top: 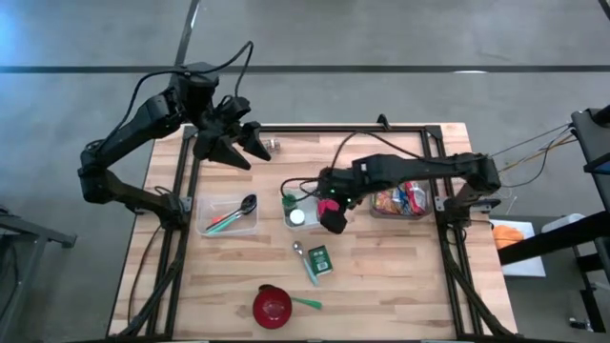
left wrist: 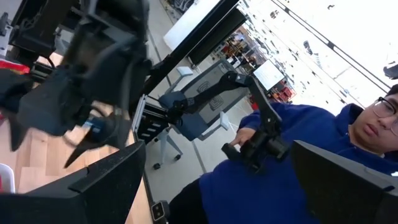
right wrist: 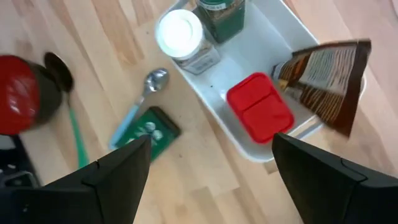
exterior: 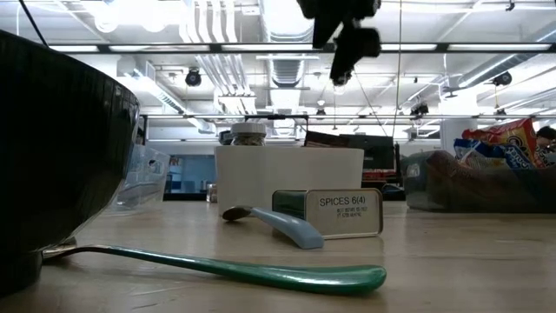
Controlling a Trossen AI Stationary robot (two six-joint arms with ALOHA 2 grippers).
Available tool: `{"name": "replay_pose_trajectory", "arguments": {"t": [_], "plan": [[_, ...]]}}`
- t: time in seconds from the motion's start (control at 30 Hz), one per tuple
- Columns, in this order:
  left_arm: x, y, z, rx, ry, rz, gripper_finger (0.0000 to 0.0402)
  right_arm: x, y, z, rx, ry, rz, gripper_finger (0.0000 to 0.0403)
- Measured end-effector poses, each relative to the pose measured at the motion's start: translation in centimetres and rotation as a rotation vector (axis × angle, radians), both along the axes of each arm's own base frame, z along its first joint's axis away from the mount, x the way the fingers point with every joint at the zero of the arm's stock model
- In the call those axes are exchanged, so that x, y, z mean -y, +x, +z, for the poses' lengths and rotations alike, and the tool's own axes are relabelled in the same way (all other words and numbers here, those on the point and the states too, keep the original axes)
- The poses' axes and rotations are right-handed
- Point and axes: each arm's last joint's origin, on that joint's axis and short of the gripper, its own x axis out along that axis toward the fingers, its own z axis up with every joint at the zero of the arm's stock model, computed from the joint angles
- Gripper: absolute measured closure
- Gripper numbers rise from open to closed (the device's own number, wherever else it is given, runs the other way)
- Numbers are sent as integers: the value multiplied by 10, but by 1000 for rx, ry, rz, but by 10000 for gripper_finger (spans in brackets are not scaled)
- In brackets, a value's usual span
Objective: Pick & Place Food Item
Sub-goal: Put the brown seasoning bottle into the white bin
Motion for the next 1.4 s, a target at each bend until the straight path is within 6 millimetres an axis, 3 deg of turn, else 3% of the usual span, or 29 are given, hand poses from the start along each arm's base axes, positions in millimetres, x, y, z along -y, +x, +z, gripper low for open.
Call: {"name": "replay_pose_trajectory", "arguments": {"t": [0.23, 0.43, 0.57, 0.77, 1.0, 1.17, 1.4], "plan": [[0, 1, 0, 19, 38, 16, 2, -23, -16, 17, 44, -14, -72, 71], [-5, 6, -7, -71, 71, 213, 2, -42, -31, 29, 73, -64, -124, 71], [-26, 13, -15, -117, 65, 325, 2, -49, -43, 34, 69, -99, -177, 71], [-84, 31, -60, -290, 57, 437, 2, -55, -55, 40, 62, -128, -194, 71], [-162, 16, -129, -567, 180, 579, 2, -60, -65, 46, 66, -138, -171, 71], [-180, 15, -162, -745, 433, 560, 2, -62, -71, 46, 43, -148, -175, 71], [-189, 22, -184, -895, 745, 509, 2, -67, -73, 46, 45, -144, -163, 71]]}}
